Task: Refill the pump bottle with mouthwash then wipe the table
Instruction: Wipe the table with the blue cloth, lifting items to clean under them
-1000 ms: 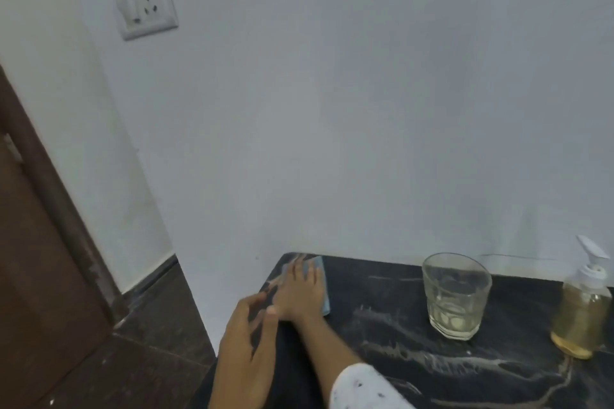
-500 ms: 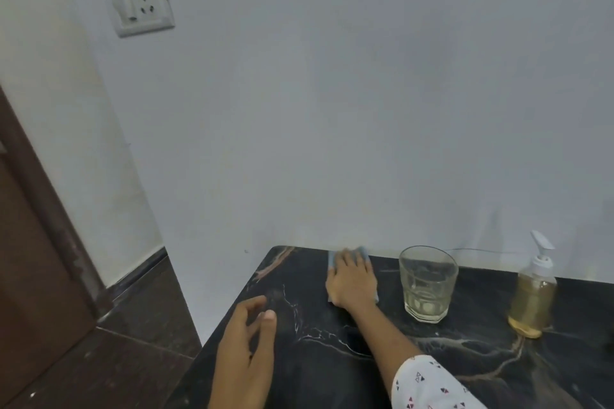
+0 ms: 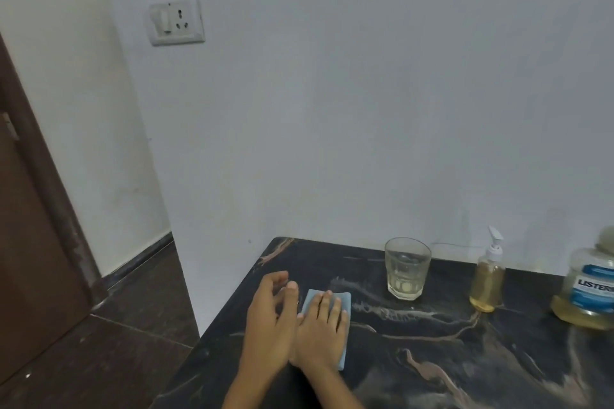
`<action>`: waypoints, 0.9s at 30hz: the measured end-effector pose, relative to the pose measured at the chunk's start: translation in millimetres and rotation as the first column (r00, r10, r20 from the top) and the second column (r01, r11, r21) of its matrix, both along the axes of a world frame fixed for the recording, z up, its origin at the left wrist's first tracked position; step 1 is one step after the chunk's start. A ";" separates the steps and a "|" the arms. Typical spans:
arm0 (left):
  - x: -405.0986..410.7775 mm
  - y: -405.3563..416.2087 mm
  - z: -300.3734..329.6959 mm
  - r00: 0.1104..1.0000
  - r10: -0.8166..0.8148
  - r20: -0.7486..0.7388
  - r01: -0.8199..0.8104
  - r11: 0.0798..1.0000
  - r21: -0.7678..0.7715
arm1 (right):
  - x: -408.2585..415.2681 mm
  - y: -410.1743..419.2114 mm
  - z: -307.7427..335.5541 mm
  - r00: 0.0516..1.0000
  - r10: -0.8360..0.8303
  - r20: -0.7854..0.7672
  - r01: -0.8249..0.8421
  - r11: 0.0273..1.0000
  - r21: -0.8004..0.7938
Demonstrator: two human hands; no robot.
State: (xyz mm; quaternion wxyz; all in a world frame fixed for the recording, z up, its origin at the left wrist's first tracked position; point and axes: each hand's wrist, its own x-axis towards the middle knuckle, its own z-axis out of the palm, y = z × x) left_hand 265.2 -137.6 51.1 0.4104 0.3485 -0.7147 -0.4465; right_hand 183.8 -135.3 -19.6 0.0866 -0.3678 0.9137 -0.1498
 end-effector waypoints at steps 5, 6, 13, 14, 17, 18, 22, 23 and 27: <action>12.5 19.6 -23.4 0.993 -0.042 0.115 0.036 0.998 0.048 | 40.9 63.9 5.2 0.989 0.151 0.003 -0.151 0.987 0.054; 15.8 26.4 -29.8 0.990 -0.060 0.128 0.051 0.996 0.077 | 46.0 79.0 3.8 0.985 0.172 0.003 -0.172 0.984 0.041; 16.8 93.2 -60.1 0.974 -0.195 0.115 0.172 0.968 0.184 | 22.4 183.2 -1.5 0.986 0.157 -0.062 -0.162 0.982 -0.092; 13.8 103.9 -60.9 0.969 -0.221 0.113 0.199 0.963 0.183 | 9.0 196.7 -0.5 0.991 0.123 -0.045 -0.127 0.988 -0.084; 2.9 132.8 -59.1 0.949 -0.296 0.107 0.275 0.945 0.177 | -33.3 240.4 6.6 0.997 -0.054 -0.060 0.046 0.991 -0.123; -1.0 140.9 -57.7 0.941 -0.322 0.099 0.302 0.937 0.179 | -45.1 257.6 9.4 0.993 -0.098 -0.061 0.091 0.989 -0.117; -16.8 173.6 -51.7 0.897 -0.433 0.083 0.414 0.892 0.179 | -75.6 326.9 4.4 0.994 -0.095 -0.052 0.093 0.995 -0.033; -19.0 180.1 -51.4 0.887 -0.454 0.078 0.436 0.882 0.177 | -75.9 338.8 2.3 0.997 -0.056 -0.047 0.054 0.998 -0.035; -24.3 210.0 -57.1 0.827 -0.549 0.121 0.530 0.833 0.157 | -61.3 377.8 -6.1 0.999 0.045 0.015 -0.041 0.974 -0.221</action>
